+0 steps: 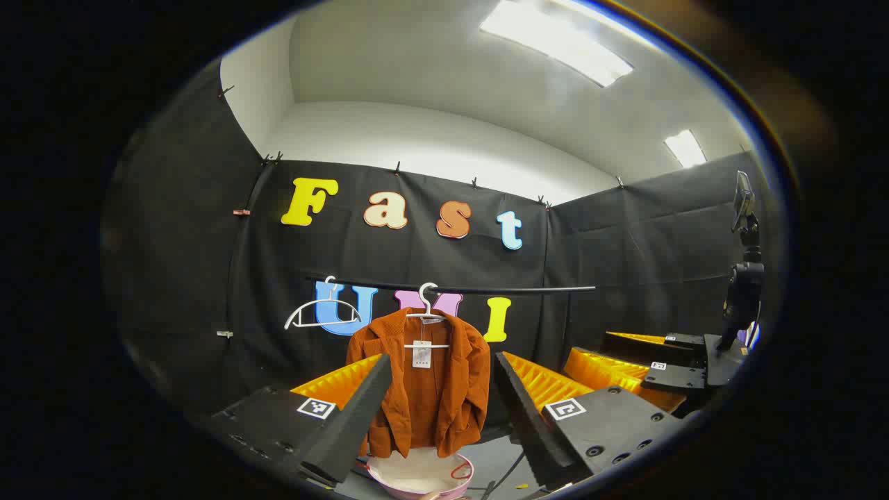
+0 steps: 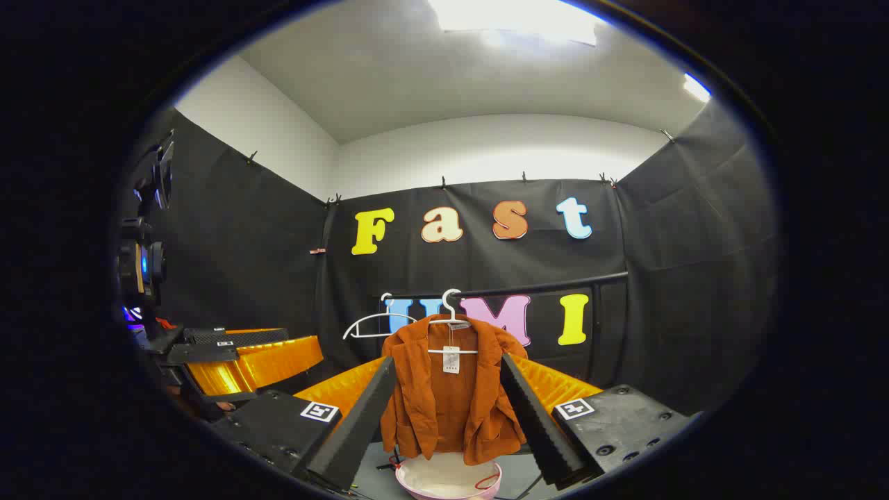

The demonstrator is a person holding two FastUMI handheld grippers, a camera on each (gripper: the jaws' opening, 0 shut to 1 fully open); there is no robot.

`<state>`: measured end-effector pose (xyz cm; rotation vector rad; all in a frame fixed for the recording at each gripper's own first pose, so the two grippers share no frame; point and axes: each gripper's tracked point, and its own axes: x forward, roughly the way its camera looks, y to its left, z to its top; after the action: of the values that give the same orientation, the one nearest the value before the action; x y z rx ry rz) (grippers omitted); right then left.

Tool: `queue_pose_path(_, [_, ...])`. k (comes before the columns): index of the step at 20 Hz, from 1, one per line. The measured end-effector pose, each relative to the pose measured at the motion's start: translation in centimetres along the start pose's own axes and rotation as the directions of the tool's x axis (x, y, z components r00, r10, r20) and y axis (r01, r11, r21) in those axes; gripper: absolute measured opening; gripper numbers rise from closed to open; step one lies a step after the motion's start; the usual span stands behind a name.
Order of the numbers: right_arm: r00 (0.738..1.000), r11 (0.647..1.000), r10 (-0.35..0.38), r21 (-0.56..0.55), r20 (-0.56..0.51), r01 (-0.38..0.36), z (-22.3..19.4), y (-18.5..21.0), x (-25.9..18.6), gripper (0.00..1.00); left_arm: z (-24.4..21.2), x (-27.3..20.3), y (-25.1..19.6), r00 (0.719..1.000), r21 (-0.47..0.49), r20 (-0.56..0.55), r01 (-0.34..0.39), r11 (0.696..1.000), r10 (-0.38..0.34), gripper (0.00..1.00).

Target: Grasp the clothes on the hanger with both hands and then place them into the laundry hamper below.

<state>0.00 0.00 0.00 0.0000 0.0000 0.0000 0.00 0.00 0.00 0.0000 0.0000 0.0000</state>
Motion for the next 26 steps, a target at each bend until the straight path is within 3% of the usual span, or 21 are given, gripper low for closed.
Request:
queue_pose_path(3, [1.0, 0.999, 0.029, 0.015, 0.006, -0.029, 0.3, 0.9, -0.5, 0.96, 0.1, -0.5, 0.1, 1.0, -0.005, -0.001, -0.004, 1.0, 0.004, 0.94])
queue_pose_path(4, [1.0, 0.999, 0.031, 0.018, 0.005, -0.031, 0.3, 1.0, -0.7, 0.97, 0.1, -0.5, 0.1, 1.0, -0.007, -0.001, -0.002, 1.0, 0.002, 0.98])
queue_pose_path(5, [1.0, 0.999, 0.029, 0.016, 0.005, -0.029, 0.3, 0.9, -0.8, 0.96, 0.2, -0.6, 0.1, 1.0, -0.006, -0.001, -0.002, 1.0, 0.002, 0.94])
queue_pose_path(6, [1.0, 1.0, 0.025, 0.013, 0.007, -0.025, 0.5, 0.8, -0.9, 0.97, 0.3, -0.7, 0.1, 1.0, -0.004, -0.001, -0.002, 1.0, 0.002, 0.98])
queue_pose_path(8, [1.0, 1.0, 0.022, 0.012, 0.007, -0.023, 0.5, 0.8, -1.1, 0.97, 0.4, -1.0, 0.1, 1.0, -0.003, 0.001, -0.001, 1.0, 0.001, 0.94])
queue_pose_path(11, [1.0, 1.0, 0.024, 0.014, 0.003, -0.024, 0.6, 1.0, -1.3, 0.97, 0.7, -1.4, 0.1, 1.0, -0.006, 0.004, 0.001, 1.0, -0.001, 0.94])
queue_pose_path(12, [1.0, 1.0, 0.023, 0.013, 0.0, -0.023, 0.4, 1.0, -1.3, 0.97, 0.7, -1.5, 0.1, 1.0, -0.008, 0.005, 0.001, 1.0, -0.001, 0.98])
queue_pose_path(13, [1.0, 1.0, 0.021, 0.013, -0.001, -0.021, 0.5, 1.0, -1.3, 0.97, 0.8, -1.7, 0.2, 1.0, -0.009, 0.004, 0.001, 1.0, -0.001, 0.94])
queue_pose_path(15, [1.0, 1.0, 0.013, 0.006, 0.006, -0.013, 0.7, 0.8, -1.6, 0.97, 0.8, -1.6, 0.3, 1.0, -0.013, 0.001, 0.0, 1.0, 0.0, 0.98])
queue_pose_path(16, [1.0, 1.0, 0.011, 0.004, 0.007, -0.011, 0.7, 0.8, -1.5, 0.97, 0.7, -1.8, 0.3, 1.0, -0.013, 0.0, 0.0, 1.0, 0.0, 0.94])
queue_pose_path(19, [1.0, 1.0, 0.003, 0.001, 0.006, -0.003, 0.5, 0.7, -1.5, 0.97, 0.7, -1.9, 0.2, 1.0, -0.014, -0.002, 0.001, 1.0, -0.001, 0.94])
queue_pose_path(20, [1.0, 1.0, 0.0, 0.001, 0.003, 0.0, 0.4, 0.7, -1.4, 0.97, 0.6, -1.8, 0.3, 1.0, -0.014, -0.005, 0.002, 1.0, -0.002, 0.98])
queue_pose_path(22, [1.0, 1.0, -0.005, 0.007, -0.003, 0.005, 0.3, 0.8, -1.3, 0.97, 0.5, -1.7, 0.5, 1.0, -0.015, -0.008, 0.006, 1.0, -0.006, 0.94])
queue_pose_path(24, [1.0, 1.0, -0.011, 0.007, -0.006, 0.011, 0.1, 0.8, -1.0, 0.97, 0.4, -1.7, 0.6, 1.0, -0.017, -0.011, 0.015, 1.0, -0.015, 0.98])
queue_pose_path(26, [1.0, 1.0, -0.019, -0.001, -0.009, 0.019, 0.0, 1.0, -0.8, 0.97, 0.4, -1.5, 1.0, 1.0, -0.018, -0.012, 0.025, 1.0, -0.025, 0.94])
